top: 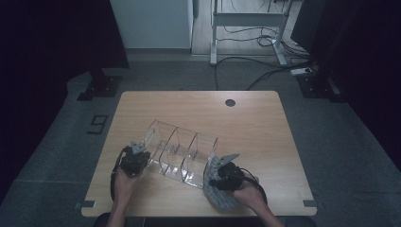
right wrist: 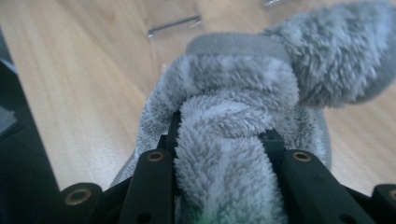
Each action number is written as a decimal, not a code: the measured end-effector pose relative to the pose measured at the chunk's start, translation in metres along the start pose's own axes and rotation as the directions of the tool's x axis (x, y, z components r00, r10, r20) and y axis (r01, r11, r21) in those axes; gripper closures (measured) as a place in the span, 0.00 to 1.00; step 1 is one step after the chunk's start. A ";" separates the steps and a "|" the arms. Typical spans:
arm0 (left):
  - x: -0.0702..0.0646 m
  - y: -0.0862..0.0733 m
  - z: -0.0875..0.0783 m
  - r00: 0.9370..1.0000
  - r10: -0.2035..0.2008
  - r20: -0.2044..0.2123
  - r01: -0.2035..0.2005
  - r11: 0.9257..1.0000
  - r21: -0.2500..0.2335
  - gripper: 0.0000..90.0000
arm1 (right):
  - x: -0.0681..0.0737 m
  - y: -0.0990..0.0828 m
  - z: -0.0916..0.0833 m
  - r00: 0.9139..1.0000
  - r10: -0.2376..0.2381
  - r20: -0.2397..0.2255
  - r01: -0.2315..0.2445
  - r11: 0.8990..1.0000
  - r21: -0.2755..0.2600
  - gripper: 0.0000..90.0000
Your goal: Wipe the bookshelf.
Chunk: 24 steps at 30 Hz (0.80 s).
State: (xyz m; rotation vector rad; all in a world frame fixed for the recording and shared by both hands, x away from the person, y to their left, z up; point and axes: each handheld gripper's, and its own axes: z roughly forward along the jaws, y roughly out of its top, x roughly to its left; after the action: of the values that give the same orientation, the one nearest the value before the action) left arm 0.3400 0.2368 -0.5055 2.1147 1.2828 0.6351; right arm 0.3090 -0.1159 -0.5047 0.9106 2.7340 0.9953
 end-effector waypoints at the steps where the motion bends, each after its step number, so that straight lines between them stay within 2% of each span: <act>1: 0.000 0.000 0.000 1.000 0.001 0.001 -0.001 1.000 -0.002 0.95 | -0.002 0.000 -0.002 1.000 0.004 0.004 -0.004 1.000 -0.004 0.74; 7: 0.002 -0.001 0.001 1.000 0.012 0.013 -0.012 1.000 -0.004 0.94 | -0.016 0.000 -0.019 0.998 0.017 0.062 -0.016 0.999 -0.032 0.74; 9: 0.001 -0.003 0.003 1.000 0.025 0.011 -0.026 1.000 0.014 0.93 | -0.023 -0.001 -0.025 0.996 0.032 0.080 -0.029 0.999 -0.046 0.74; 12: 0.001 -0.003 0.003 0.999 0.030 0.012 -0.030 0.999 0.014 0.93 | -0.031 -0.001 -0.034 0.994 0.049 0.101 -0.042 0.997 -0.067 0.74; 24: 0.002 -0.003 0.003 1.000 0.009 0.024 -0.009 1.000 0.009 0.94 | -0.061 -0.004 -0.072 0.980 0.120 0.161 -0.094 0.982 -0.161 0.74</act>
State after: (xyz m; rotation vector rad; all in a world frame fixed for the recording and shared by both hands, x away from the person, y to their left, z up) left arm 0.3413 0.2395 -0.5098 2.1306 1.2662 0.6063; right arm 0.3366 -0.1930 -0.4571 1.0724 2.4546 1.0738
